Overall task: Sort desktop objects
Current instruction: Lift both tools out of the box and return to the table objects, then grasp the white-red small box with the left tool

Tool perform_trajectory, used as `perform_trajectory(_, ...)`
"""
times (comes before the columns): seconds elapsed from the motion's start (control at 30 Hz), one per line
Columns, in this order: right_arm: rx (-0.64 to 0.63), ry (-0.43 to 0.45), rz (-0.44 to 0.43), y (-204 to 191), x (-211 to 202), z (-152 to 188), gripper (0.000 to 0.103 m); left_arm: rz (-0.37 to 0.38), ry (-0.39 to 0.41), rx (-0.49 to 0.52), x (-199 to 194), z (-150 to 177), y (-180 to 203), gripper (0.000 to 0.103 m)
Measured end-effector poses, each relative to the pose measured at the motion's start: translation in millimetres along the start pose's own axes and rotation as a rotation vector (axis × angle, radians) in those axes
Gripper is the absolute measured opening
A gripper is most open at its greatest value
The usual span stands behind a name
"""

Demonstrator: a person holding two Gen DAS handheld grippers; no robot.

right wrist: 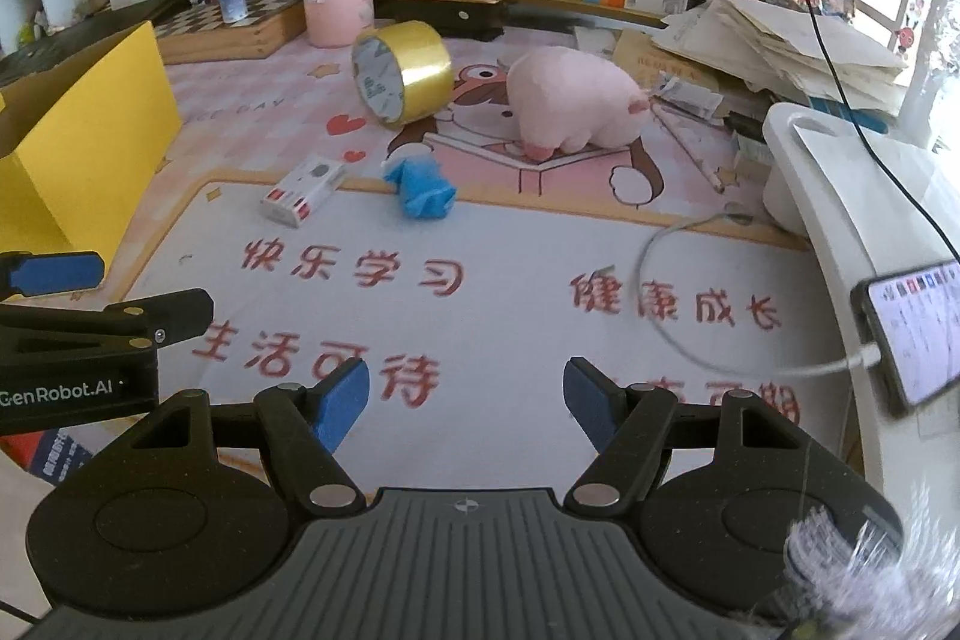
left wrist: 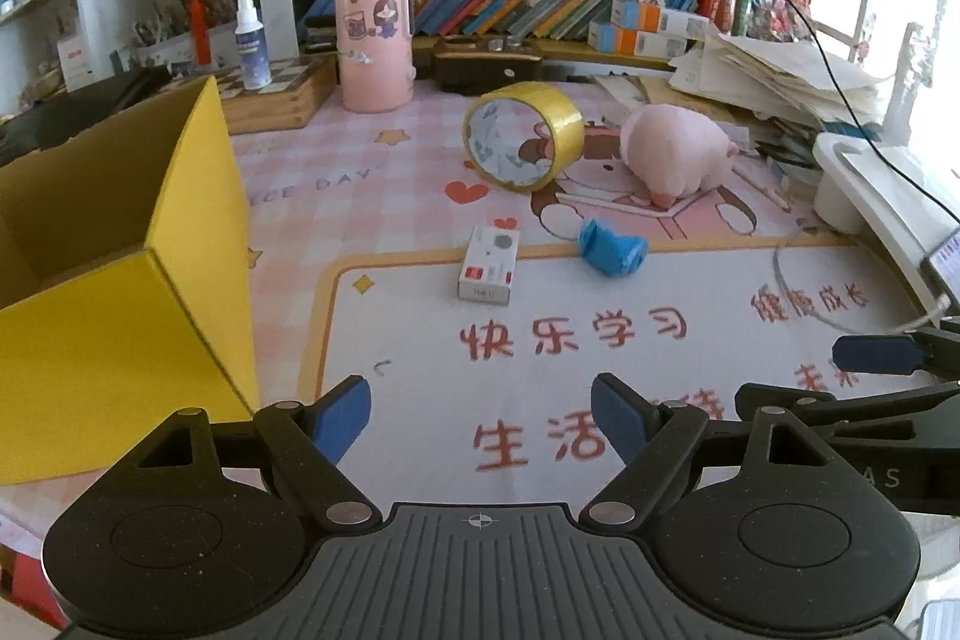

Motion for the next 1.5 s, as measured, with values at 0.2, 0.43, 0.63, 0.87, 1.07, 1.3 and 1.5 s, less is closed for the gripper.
perform_trajectory(0.2,-0.018,0.006,-0.018,12.5,9.4,-13.2,0.070,-0.028,0.001,-0.029,12.1,-10.7,4.6,0.082)
perform_trajectory(0.43,-0.040,0.016,-0.046,23.1,20.9,-28.6,0.070,-0.063,0.013,-0.051,22.2,-22.5,7.9,0.077)
perform_trajectory(0.63,-0.059,0.016,-0.078,26.9,32.2,-40.1,0.070,-0.094,0.008,-0.066,32.5,-30.7,7.4,0.075)
perform_trajectory(0.87,-0.084,0.000,-0.114,26.1,49.0,-50.1,0.070,-0.120,-0.020,-0.078,53.8,-40.8,4.2,0.057)
perform_trajectory(1.07,-0.103,-0.013,-0.134,26.4,61.9,-58.0,0.069,-0.107,-0.045,-0.059,77.4,-50.1,9.2,0.048)
perform_trajectory(1.3,-0.136,-0.037,-0.168,22.4,75.6,-60.9,0.068,-0.094,-0.093,-0.057,103.1,-49.1,10.2,0.041)
perform_trajectory(1.5,-0.162,-0.041,-0.200,16.3,80.5,-64.2,0.068,-0.097,-0.104,-0.052,109.6,-47.6,8.7,0.033)
Point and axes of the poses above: each gripper's, at about its wrist camera, not at the fingertips, and x roughly the way its jaws point, y to its right, z to its underside, the point moved 10 cm from there along x, roughly the way its jaws point, and after that the axes turned 1 degree about -y, right-handed, at the moved point
